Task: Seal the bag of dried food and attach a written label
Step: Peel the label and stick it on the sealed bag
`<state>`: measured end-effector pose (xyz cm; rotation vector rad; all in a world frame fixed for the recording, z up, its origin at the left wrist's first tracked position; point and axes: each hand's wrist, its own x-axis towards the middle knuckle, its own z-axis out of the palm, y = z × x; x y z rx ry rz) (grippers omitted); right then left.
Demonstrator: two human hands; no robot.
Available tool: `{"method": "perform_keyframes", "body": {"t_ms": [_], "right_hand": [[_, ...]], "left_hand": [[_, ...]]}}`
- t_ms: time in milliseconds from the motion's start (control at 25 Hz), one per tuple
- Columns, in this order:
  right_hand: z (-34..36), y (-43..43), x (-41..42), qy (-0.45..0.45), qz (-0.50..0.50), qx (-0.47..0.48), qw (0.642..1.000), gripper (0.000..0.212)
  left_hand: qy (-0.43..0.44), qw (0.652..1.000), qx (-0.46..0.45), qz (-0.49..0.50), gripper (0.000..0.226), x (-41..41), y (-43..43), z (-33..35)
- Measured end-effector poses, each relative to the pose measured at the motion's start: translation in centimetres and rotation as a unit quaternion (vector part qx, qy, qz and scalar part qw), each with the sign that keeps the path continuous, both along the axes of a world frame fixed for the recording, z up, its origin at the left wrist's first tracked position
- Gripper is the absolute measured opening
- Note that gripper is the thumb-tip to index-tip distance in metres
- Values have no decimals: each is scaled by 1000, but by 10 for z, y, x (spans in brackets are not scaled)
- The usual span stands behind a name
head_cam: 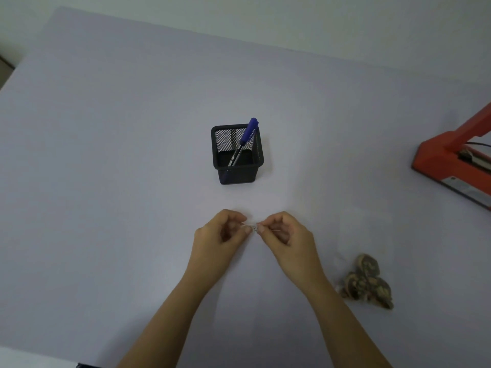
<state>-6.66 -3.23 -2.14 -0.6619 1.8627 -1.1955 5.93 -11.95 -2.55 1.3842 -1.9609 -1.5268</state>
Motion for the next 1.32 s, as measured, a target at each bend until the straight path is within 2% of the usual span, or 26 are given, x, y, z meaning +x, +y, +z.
{"method": "perform_keyframes", "body": {"t_ms": [120, 280, 400, 600, 800, 880, 1080, 1200, 1320], "right_hand": [[6, -2, 7, -79, -58, -4, 995, 4], [11, -6, 17, -139, -112, -4, 984, 7], [13, -8, 20, -138, -113, -3, 984, 6], [18, -10, 24, -141, -119, -15, 983, 6], [19, -12, 26, -140, -117, -22, 983, 5], [19, -13, 28, -139, -115, -25, 983, 5], [19, -12, 28, -142, -110, -30, 983, 5], [19, -11, 29, -162, -62, -33, 984, 6], [21, -11, 26, -196, -14, -51, 979, 12]], "left_hand": [[48, 997, 29, 59, 15, 3, 5, 6], [55, 994, -23, 92, 20, 6, 11, 7], [27, 991, -91, 92, 21, 7, 14, 5], [50, 972, -213, 87, 20, 7, 17, 2], [46, 959, -267, 82, 20, 9, 17, -1], [51, 961, -256, 91, 19, 8, 17, -1], [69, 980, -106, 151, 16, 2, 17, 5], [53, 985, -106, 126, 15, 2, 14, 3], [56, 981, -155, 106, 11, 5, 7, 2]]}}
